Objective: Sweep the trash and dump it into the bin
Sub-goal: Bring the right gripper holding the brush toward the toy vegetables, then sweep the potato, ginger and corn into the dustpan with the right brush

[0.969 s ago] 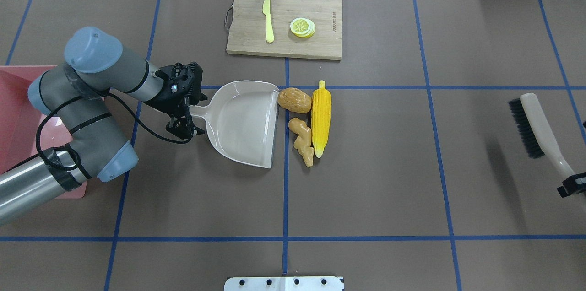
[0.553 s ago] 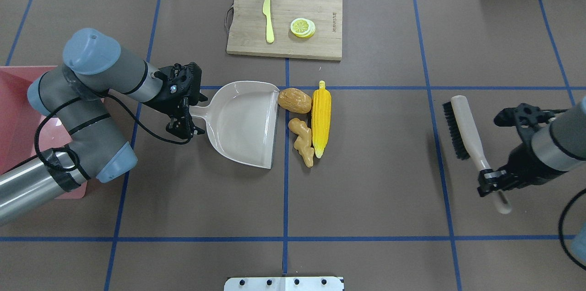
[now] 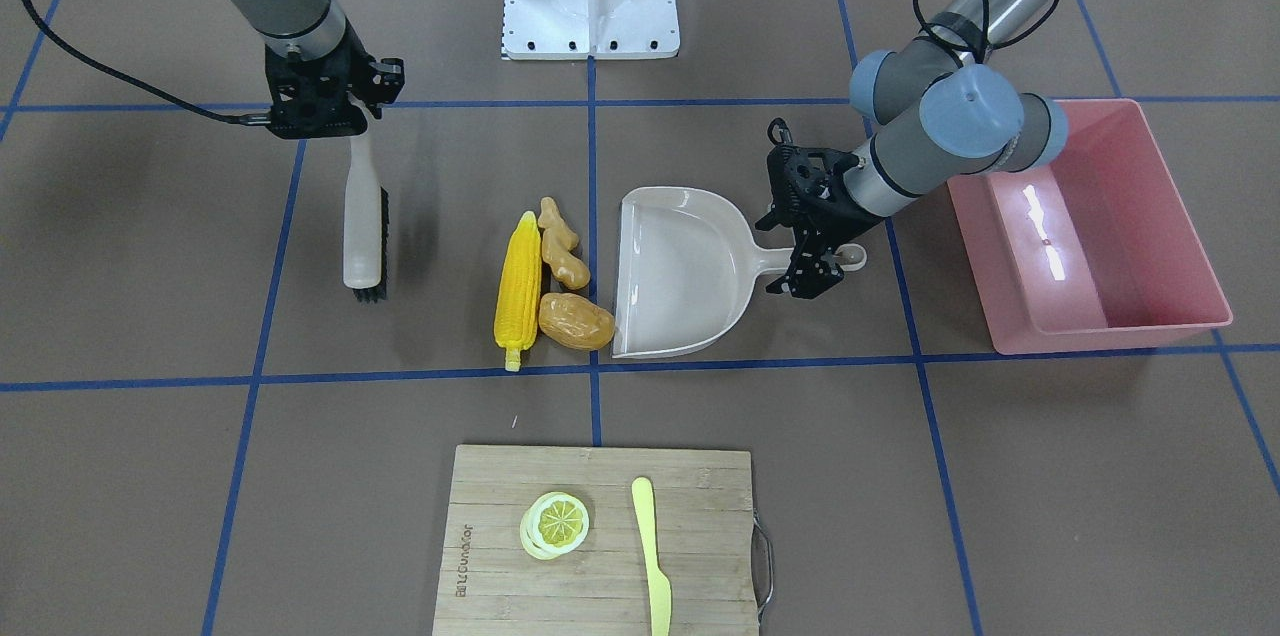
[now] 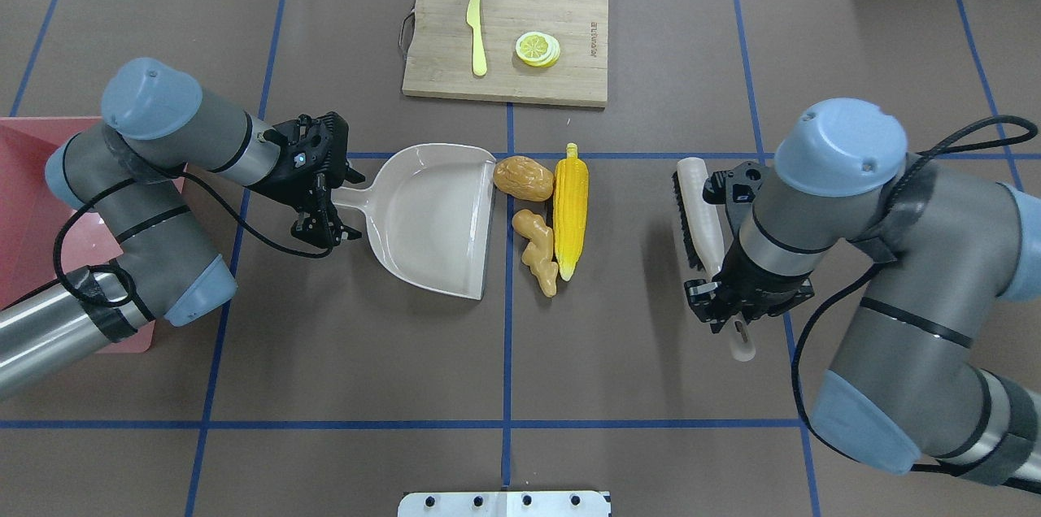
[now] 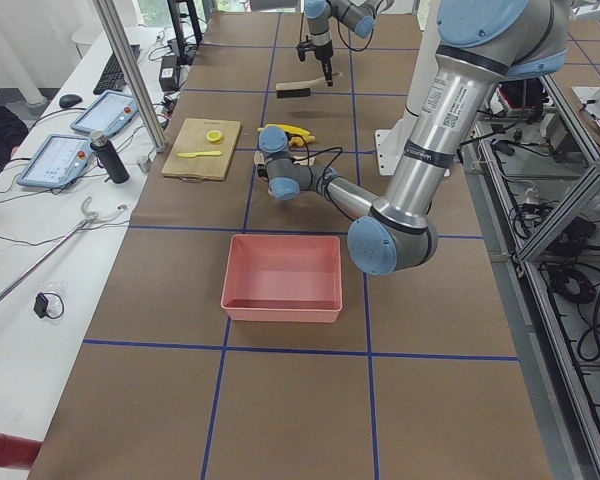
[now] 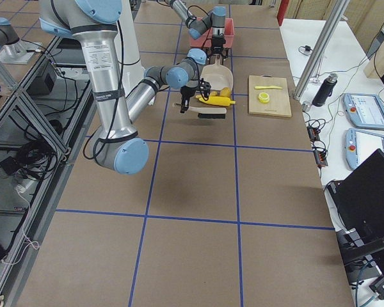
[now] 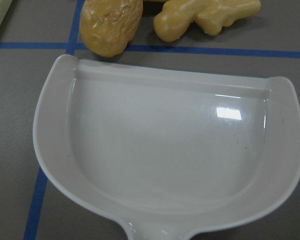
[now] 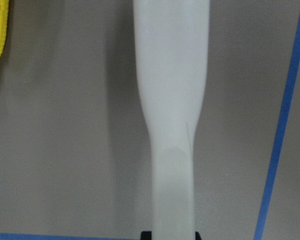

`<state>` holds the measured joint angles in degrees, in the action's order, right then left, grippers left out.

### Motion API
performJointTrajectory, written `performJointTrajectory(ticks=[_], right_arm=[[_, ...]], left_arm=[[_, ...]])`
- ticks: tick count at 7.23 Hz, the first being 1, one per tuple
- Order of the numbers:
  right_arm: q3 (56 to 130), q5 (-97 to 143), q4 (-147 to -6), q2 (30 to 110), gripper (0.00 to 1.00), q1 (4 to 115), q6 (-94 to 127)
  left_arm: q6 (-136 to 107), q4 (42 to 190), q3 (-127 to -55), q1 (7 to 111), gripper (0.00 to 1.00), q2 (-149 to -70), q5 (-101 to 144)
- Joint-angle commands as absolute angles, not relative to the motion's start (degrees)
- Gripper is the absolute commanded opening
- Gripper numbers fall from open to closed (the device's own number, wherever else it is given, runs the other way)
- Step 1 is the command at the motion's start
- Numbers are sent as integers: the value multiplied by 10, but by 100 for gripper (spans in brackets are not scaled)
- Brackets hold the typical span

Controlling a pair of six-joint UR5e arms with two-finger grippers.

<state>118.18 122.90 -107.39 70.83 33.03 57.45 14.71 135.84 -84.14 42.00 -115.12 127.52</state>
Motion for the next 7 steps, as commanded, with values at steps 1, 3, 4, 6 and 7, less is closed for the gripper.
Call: performJointTrajectory(ticks=[1,3,4,6,7], right_arm=[[1097,1209,-1045,642,0,309,609],[1038,1199,-984,609,0,279,673],[1028,1192,-966,600,0,270,692],[1002,1192,-965,553,0,265,718],[985,1191,-965,531,0,263,718]], left_arm=[[135,1378,-826,418,86,-1152,1275],[129,1383,-817,417,86,-1155,1274],[128,1383,-816,417,86,-1157,1272],[128,1383,-812,416,86,-1159,1271],[128,1383,-812,416,86,-1160,1271]])
